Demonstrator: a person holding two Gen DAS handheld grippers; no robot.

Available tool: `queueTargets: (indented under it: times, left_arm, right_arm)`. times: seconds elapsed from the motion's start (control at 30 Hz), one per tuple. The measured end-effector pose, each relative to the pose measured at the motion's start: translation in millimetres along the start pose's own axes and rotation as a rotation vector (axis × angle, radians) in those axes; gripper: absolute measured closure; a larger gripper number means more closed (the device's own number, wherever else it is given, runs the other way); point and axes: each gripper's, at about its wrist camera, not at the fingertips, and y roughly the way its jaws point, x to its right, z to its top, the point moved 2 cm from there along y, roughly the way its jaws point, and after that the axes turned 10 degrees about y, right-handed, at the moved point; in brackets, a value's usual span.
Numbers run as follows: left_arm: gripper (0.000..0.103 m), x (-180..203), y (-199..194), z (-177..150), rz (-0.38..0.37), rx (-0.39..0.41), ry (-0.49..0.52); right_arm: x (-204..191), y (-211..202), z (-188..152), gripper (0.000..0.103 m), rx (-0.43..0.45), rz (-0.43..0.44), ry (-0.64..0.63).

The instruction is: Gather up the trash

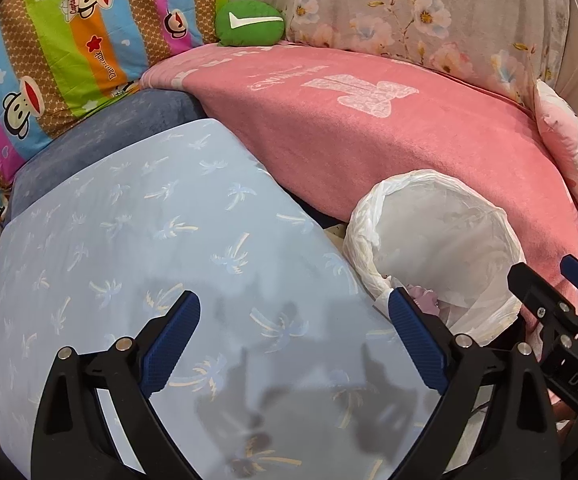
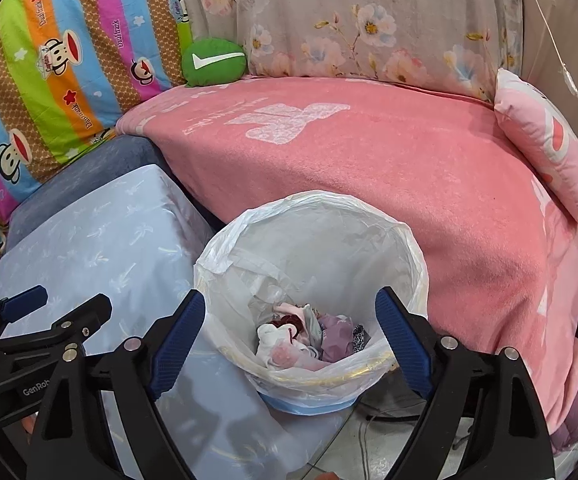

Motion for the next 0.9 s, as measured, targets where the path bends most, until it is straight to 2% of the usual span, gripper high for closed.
queueTargets:
  times: [0.17,0.9]
  left_arm:
    - [0.012,2.0,1.0,-2.0,0.002,-0.005,0.0]
    - [0.011,9.7,1.0,-5.8,0.03,-0.001,0.014]
  right_arm:
    - [1.7,2.0,-3.7,0.005,0.001,0.005,-0.014]
    - [2.1,3.6,-10.8,0.005,-0.015,-0.04,-0.043]
